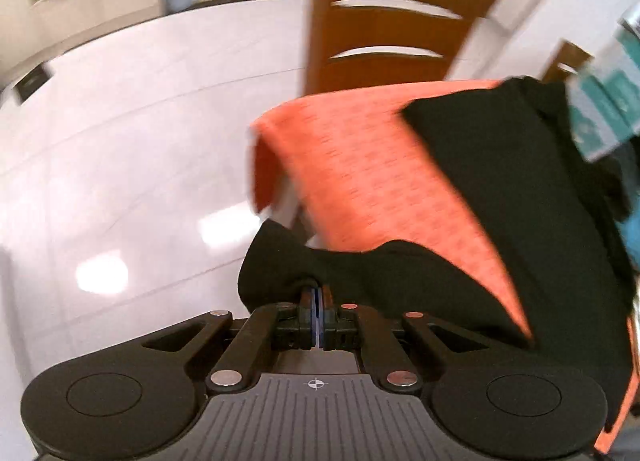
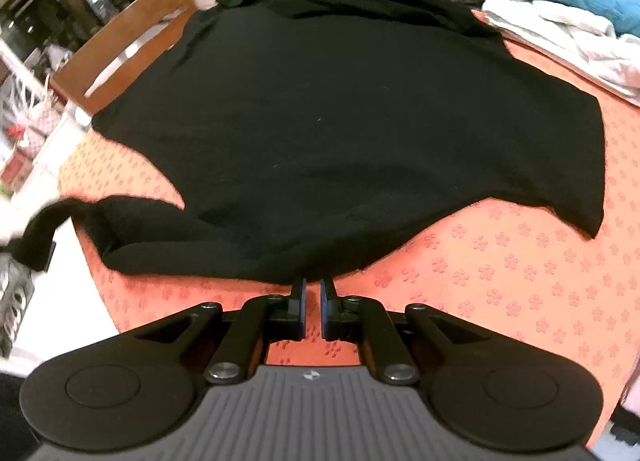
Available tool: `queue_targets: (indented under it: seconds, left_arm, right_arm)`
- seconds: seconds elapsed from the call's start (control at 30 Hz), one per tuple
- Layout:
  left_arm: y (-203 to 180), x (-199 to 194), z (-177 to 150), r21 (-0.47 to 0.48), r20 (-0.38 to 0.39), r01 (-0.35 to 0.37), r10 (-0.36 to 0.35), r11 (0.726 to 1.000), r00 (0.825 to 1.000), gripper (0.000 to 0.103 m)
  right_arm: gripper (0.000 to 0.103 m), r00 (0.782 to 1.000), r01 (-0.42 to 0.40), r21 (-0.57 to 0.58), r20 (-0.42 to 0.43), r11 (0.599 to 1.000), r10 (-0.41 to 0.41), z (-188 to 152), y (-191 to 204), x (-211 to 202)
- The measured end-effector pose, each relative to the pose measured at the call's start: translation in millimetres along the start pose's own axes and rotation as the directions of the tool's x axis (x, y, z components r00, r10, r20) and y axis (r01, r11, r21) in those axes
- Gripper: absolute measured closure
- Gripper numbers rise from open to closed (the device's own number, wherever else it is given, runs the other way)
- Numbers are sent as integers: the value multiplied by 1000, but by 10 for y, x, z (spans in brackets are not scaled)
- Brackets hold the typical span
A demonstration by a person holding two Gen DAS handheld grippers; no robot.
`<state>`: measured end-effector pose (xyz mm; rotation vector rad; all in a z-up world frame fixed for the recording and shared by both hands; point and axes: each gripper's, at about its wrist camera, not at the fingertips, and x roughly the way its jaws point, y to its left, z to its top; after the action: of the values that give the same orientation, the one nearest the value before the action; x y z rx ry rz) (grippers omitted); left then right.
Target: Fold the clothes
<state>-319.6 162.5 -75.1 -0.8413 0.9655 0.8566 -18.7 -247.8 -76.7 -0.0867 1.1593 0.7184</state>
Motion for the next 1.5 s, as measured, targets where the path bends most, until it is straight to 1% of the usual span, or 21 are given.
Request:
queue_targets:
  seconds: [0.17, 0.3, 0.37, 0.4, 0.43, 0.47, 0.5, 0.53, 0.57, 0.73, 0.83, 0.93, 1.03, 1.17, 1.23, 1.3, 1.33, 1.37, 1.4, 1.43, 1.5]
  left_arm:
    - [399, -60, -299, -97, -50, -69, 64, 993, 997, 99]
    - [616, -19, -459, -126, -98, -113, 101, 986, 990, 98]
    - [687, -7, -490, -137, -97, -123, 110, 983, 989, 94]
    - [720, -3, -487, -148, -92, -125, 113, 981, 989, 86]
    - [749, -17, -481, -158, -86, -130, 118, 979, 989, 74]
    - [767, -18, -447, -167, -80, -134, 122, 977, 989, 67]
    - [759, -12, -398, -167, -73, -135, 124, 977, 990, 55]
    - [748, -5, -349, -165, -67, -136, 126, 977, 990, 48]
    - [737, 2, -299, -164, -60, -136, 128, 977, 990, 46]
    - [494, 92, 57, -51, -32, -87, 86, 995, 996, 43]
    - [304, 186, 295, 34, -30, -36, 37, 999, 999, 43]
    - [115, 315, 550, 118, -43, 24, -19, 993, 999, 43]
    - [-45, 424, 788, 200, -63, 77, -65, 977, 996, 43]
    - [-262, 557, 1084, 325, -80, 130, -110, 937, 991, 43]
    - [-360, 632, 1200, 367, -88, 156, -133, 917, 987, 42]
    - [-455, 703, 1310, 410, -97, 184, -158, 893, 983, 42]
    - [-505, 734, 1358, 432, -101, 196, -169, 880, 980, 42]
    - [-566, 777, 1397, 457, -103, 207, -179, 865, 978, 42]
    - [-628, 822, 1436, 481, -106, 217, -189, 849, 976, 42]
    - [-690, 866, 1475, 506, -108, 227, -199, 832, 974, 41]
    - [-801, 931, 1542, 553, -112, 244, -219, 797, 969, 39]
  right_arm:
    - [95, 1000, 2, 97, 18, 995, -4, 4, -38, 1]
    - [95, 1000, 10, 122, 18, 992, -12, -5, -48, 13]
    - [95, 1000, 14, 131, 16, 991, -16, -6, -48, 20]
    - [95, 1000, 15, 139, 17, 990, -18, -2, -44, 22]
    - [92, 1000, 14, 149, 19, 989, -17, -3, -39, 21]
    - [90, 1000, 13, 158, 21, 987, -17, -4, -34, 21]
    - [83, 1000, 12, 168, 24, 986, -17, -5, -29, 21]
    - [78, 999, 12, 180, 27, 984, -17, -7, -16, 21]
    - [77, 999, 6, 199, 30, 980, -13, -8, -1, 28]
    - [63, 999, -28, 316, 44, 948, 14, -43, 116, 102]
    - [63, 998, -52, 402, 53, 914, 33, -92, 219, 177]
    - [63, 998, -61, 474, 56, 878, 39, -155, 343, 259]
    - [63, 998, -59, 557, 56, 828, 33, -271, 496, 362]
    - [62, 994, -57, 607, 107, 792, -10, -362, 670, 407]
    - [50, 991, -57, 632, 131, 773, -33, -407, 757, 429]
    - [49, 986, -59, 655, 154, 753, -57, -453, 845, 452]
    - [54, 984, -60, 667, 165, 743, -69, -475, 888, 463]
    - [63, 981, -61, 678, 176, 732, -81, -498, 932, 474]
    - [83, 978, -63, 690, 187, 721, -93, -521, 976, 485]
    - [93, 975, -65, 701, 198, 711, -106, -543, 1019, 497]
    - [101, 967, -69, 721, 218, 689, -132, -589, 1107, 514]
